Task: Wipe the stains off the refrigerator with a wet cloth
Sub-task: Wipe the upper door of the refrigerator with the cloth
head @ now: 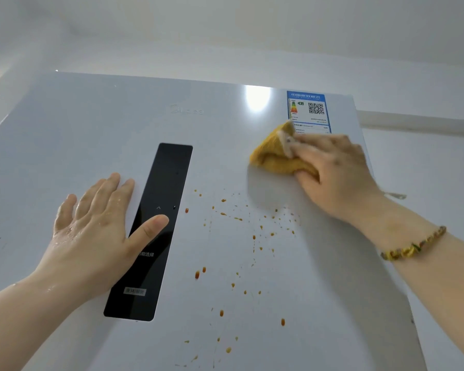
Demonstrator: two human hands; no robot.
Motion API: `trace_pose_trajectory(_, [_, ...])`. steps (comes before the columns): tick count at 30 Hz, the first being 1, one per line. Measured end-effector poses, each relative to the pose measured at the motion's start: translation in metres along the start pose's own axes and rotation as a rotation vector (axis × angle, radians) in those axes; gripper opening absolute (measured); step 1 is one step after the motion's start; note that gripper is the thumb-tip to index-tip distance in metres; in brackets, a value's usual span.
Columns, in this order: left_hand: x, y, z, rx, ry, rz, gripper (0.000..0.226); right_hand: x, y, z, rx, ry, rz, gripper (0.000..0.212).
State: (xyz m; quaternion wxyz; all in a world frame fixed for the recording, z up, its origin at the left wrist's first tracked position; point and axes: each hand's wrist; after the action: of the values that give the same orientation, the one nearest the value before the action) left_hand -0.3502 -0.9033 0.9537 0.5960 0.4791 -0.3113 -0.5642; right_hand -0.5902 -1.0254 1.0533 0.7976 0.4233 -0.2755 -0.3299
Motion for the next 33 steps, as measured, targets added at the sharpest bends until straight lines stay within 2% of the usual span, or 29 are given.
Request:
trace_pose_trajectory(3, [0.001,0.0,-0.002,0.0,0.012,0.0,0.133,0.0,0.013,0.009,0.245,-0.012,-0.03,0.044])
trace_pose_trajectory(5, [0.002,-0.001,-0.003,0.0,0.019,0.002,0.132,0.002,0.009,-0.006,0.281,-0.03,-0.032,0.04])
trace_pose_trajectory(8, [0.002,0.0,-0.002,0.005,0.019,0.005,0.12,0.013,-0.018,-0.042,0.037,-0.047,0.104,0.041])
trace_pose_trajectory(11, [-0.003,0.001,-0.002,0.014,0.044,-0.027,0.112,0.013,-0.046,-0.065,-0.159,0.104,0.049,0.041])
trace_pose_trajectory(13, [-0.007,0.003,-0.005,0.039,0.073,-0.044,0.111,0.009,-0.045,-0.053,-0.221,0.075,0.034,0.041])
trace_pose_trajectory(15, [-0.012,0.004,-0.008,0.065,0.079,-0.053,0.109,0.004,-0.03,-0.029,-0.104,-0.03,0.063,0.042])
trace_pose_trajectory(18, [-0.016,0.003,-0.013,0.087,0.062,-0.088,0.107,-0.008,-0.012,-0.008,0.326,-0.008,-0.036,0.05])
trace_pose_trajectory(20, [-0.016,0.001,-0.015,0.1,0.052,-0.109,0.106,-0.006,-0.018,-0.017,0.405,0.006,-0.068,0.045])
trace_pose_trajectory(24, [-0.014,0.0,-0.019,0.123,0.035,-0.111,0.106,0.0,-0.068,-0.072,0.068,0.008,0.043,0.039])
trace_pose_trajectory(27, [-0.014,0.001,-0.02,0.141,0.012,-0.126,0.105,-0.004,-0.107,-0.097,-0.229,0.062,0.006,0.03])
trace_pose_trajectory(29, [-0.016,0.002,-0.024,0.163,0.0,-0.13,0.103,-0.009,-0.103,-0.085,-0.401,0.053,-0.055,0.029])
trace_pose_trajectory(31, [-0.02,0.004,-0.029,0.181,-0.012,-0.132,0.101,-0.008,-0.081,-0.063,-0.395,0.003,-0.073,0.03])
trace_pose_trajectory(33, [-0.023,0.005,-0.033,0.201,-0.008,-0.143,0.099,-0.006,-0.055,-0.046,-0.157,-0.012,-0.061,0.039])
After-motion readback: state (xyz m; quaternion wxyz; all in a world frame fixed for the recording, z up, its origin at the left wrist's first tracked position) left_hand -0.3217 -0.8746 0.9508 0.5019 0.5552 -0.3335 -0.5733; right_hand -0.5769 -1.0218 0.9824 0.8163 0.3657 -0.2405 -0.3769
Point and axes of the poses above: each hand's wrist, its own y-axis towards the middle knuckle, its own x-axis out of the palm, z = x × y, and after that the axes turned 5 degrees about -x, right-handed
